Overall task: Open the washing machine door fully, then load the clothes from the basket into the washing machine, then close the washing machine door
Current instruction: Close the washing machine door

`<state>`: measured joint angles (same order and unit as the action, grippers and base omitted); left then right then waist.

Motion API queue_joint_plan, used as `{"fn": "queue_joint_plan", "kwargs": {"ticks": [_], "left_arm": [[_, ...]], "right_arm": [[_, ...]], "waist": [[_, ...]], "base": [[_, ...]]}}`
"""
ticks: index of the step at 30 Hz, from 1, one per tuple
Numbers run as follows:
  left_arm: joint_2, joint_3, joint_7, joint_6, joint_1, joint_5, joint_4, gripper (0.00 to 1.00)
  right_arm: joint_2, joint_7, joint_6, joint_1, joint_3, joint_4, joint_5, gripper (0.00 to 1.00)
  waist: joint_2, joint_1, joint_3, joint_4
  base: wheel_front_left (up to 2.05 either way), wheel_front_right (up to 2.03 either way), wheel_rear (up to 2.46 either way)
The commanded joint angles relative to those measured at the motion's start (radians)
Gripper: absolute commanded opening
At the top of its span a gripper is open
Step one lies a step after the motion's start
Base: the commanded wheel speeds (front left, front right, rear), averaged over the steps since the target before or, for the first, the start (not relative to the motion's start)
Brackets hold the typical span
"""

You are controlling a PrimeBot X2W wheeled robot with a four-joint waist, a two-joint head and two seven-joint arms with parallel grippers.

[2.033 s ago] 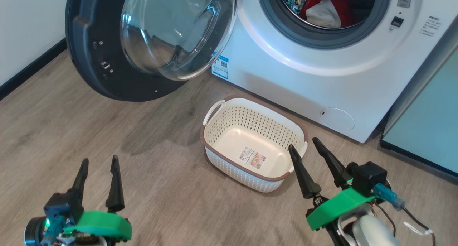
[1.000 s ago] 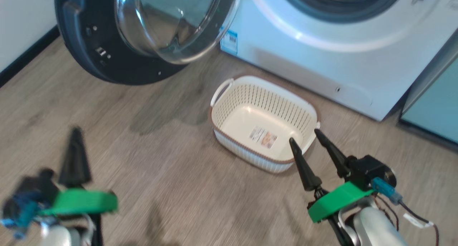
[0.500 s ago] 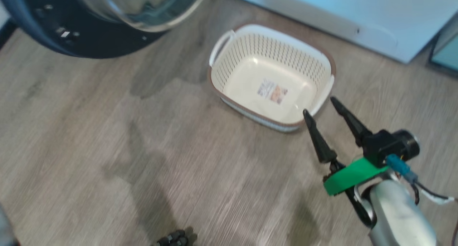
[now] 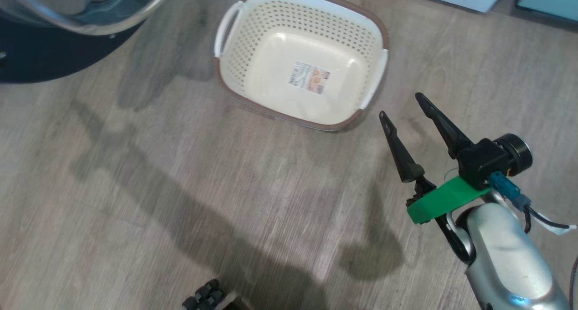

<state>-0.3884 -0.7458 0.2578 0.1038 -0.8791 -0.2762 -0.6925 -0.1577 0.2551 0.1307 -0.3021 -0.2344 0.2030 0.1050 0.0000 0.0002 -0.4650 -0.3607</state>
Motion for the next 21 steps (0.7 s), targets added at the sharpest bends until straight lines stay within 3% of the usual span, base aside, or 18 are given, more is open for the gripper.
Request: {"fn": "queue_joint_plan", "kwargs": {"ticks": [1, 6, 11, 15, 21], "left_arm": [[-0.088, -0.035, -0.003, 0.006, -0.035, -0.036, -0.049, 0.00], [-0.127, -0.167, -0.115, 0.014, -0.154, -0.224, -0.323, 0.00], [-0.152, -0.267, -0.236, 0.023, -0.210, -0.375, -0.463, 0.00], [-0.149, -0.293, -0.339, 0.026, -0.230, -0.453, -0.503, 0.00], [-0.093, -0.258, -0.517, 0.027, -0.208, -0.583, -0.403, 0.00]], "right_arm": [[0.020, 0.007, 0.000, -0.006, -0.028, -0.030, -0.001, 1.00], [0.030, 0.007, 0.000, -0.011, -0.029, -0.025, 0.000, 1.00], [0.039, 0.007, 0.000, -0.015, -0.032, -0.022, 0.004, 1.00], [0.041, 0.007, 0.000, -0.016, -0.033, -0.016, 0.007, 1.00], [0.049, 0.007, 0.000, -0.012, -0.034, -0.007, 0.009, 1.00]], "waist": [[0.0000, -0.0002, -0.005, 0.021], [0.0000, -0.0002, 0.001, 0.041], [0.0000, -0.0002, 0.010, 0.056], [0.0000, -0.0002, 0.020, 0.061], [0.0000, -0.0002, 0.041, 0.064]], "base": [[0.00, 0.00, 0.00], [0.00, 0.00, 0.00], [0.00, 0.00, 0.00], [0.00, 0.00, 0.00], [0.00, 0.00, 0.00]]}}
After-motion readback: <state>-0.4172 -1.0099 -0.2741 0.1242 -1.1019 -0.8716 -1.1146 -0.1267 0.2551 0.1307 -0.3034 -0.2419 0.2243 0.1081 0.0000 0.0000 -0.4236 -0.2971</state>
